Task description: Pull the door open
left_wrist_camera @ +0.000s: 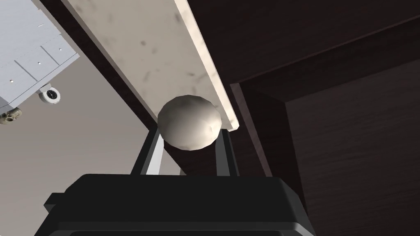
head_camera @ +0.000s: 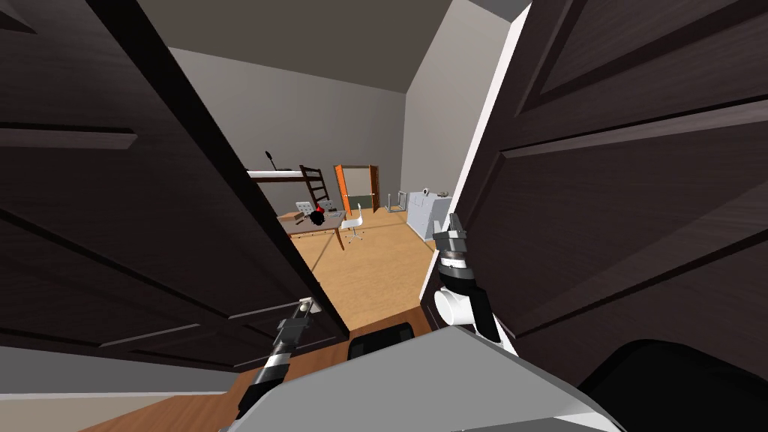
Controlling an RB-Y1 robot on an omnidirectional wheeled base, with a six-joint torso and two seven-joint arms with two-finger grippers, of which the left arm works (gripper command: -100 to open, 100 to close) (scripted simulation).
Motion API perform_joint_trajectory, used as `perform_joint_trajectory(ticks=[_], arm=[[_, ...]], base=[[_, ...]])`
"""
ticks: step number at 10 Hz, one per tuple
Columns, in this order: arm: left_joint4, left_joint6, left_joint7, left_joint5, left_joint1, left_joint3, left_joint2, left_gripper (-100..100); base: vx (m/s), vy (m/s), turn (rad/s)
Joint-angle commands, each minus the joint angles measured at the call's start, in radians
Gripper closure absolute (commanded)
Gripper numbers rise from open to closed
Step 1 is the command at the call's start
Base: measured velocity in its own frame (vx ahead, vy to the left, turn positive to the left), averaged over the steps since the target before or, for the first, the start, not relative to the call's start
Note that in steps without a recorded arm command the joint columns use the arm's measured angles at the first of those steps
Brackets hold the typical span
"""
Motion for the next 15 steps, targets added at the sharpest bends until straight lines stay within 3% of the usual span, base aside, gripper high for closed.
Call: perform_joint_trajectory(ticks=[1, 6, 7, 9, 15], arm=[[0.002, 0.006, 0.033, 0.005, 0.002, -0.008, -0.002, 100], [0.024, 0.020, 0.156, 0.047, -0.019, -0.043, 0.010, 100], [0.024, 0.020, 0.157, 0.047, -0.019, -0.043, 0.010, 100], [0.039, 0.029, 0.221, 0.075, -0.033, -0.067, 0.018, 100], [0.062, 0.043, 0.363, 0.119, -0.054, -0.103, 0.030, 100]], base=[[-0.034, 0.010, -0.014], [-0.039, 0.013, -0.023], [-0.036, 0.010, -0.018], [-0.048, 0.017, -0.033], [-0.044, 0.015, -0.023]])
